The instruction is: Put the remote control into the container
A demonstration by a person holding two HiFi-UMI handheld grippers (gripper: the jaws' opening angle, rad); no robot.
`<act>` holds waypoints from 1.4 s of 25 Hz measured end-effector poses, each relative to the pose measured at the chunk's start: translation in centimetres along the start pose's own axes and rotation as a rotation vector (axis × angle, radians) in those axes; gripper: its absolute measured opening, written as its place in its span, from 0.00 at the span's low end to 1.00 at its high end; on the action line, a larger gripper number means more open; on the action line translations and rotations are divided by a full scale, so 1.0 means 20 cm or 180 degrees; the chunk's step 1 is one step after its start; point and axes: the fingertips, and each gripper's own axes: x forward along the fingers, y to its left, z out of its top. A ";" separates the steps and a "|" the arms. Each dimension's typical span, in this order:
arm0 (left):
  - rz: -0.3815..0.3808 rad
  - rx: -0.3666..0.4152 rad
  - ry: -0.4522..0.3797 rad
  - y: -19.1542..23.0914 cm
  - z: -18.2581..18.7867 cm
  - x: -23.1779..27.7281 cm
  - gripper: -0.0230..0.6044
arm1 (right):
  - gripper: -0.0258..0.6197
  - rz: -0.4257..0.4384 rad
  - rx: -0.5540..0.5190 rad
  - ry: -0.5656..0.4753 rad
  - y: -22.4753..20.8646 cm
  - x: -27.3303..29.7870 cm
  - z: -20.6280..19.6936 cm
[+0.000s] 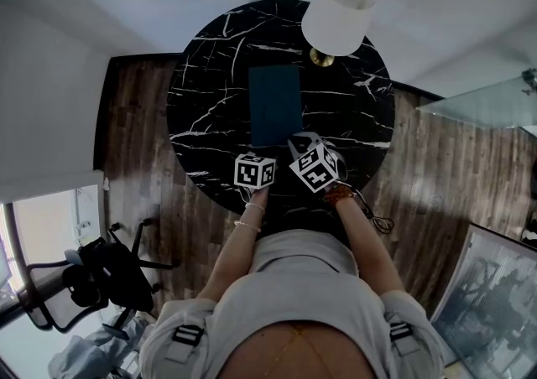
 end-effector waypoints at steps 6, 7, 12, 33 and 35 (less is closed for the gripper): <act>0.0123 0.0022 -0.0159 -0.06 0.02 -0.08 0.04 | 0.06 -0.0043 -0.0008 -0.0081 -0.03 -0.05 0.01; 0.0154 0.0024 -0.0205 -0.07 0.03 -0.10 0.04 | 0.06 -0.0050 -0.0023 -0.0123 -0.04 -0.07 0.03; 0.0285 -0.0018 -0.0490 -0.14 0.11 -0.19 0.04 | 0.06 0.0062 0.0142 -0.0260 -0.04 -0.17 0.06; 0.0573 0.0507 -0.1507 -0.73 0.46 -0.57 0.04 | 0.06 0.0026 0.0368 -0.1183 -0.16 -0.76 0.17; 0.0583 0.0544 -0.1597 -0.77 0.49 -0.61 0.04 | 0.06 0.0023 0.0390 -0.1291 -0.15 -0.81 0.19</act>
